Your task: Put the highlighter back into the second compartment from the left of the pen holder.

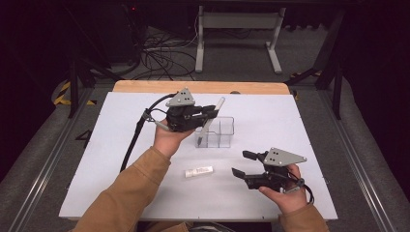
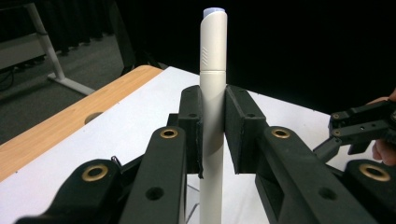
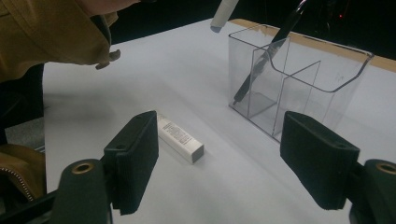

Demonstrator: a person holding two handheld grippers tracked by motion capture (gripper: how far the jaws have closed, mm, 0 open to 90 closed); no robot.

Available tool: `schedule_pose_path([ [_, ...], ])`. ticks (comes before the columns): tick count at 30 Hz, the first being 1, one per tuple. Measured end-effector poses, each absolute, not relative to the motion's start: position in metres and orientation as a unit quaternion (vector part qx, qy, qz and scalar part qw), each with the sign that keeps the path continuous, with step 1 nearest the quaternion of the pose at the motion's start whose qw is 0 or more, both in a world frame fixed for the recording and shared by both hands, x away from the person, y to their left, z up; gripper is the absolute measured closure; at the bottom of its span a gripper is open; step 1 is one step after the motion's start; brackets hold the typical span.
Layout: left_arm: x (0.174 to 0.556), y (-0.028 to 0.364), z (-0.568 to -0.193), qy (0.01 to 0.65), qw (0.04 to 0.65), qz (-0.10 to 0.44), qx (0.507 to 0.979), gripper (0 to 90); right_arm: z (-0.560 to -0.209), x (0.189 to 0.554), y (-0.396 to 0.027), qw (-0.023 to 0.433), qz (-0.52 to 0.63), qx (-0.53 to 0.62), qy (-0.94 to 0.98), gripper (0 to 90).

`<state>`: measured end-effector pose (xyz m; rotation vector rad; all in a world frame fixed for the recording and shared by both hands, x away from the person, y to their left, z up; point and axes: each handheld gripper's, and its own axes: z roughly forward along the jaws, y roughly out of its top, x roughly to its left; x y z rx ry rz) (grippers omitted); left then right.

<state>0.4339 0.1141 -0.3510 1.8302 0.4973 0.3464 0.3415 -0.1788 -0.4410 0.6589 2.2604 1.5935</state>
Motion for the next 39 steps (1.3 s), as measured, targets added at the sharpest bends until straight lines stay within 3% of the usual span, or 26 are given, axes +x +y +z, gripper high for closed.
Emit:
schedule_pose_path([
  [18, 0.452, 0.087, -0.352, 0.202, 0.579, 0.169, 0.772, 77.7, -0.442, 0.342, -0.179, 0.146, 0.554, 0.231, 0.786, 29.0],
  [39, 0.469, 0.084, -0.366, 0.222, 0.581, 0.179, 0.763, 77.4, -0.443, 0.342, -0.179, 0.144, 0.553, 0.23, 0.788, 29.0],
])
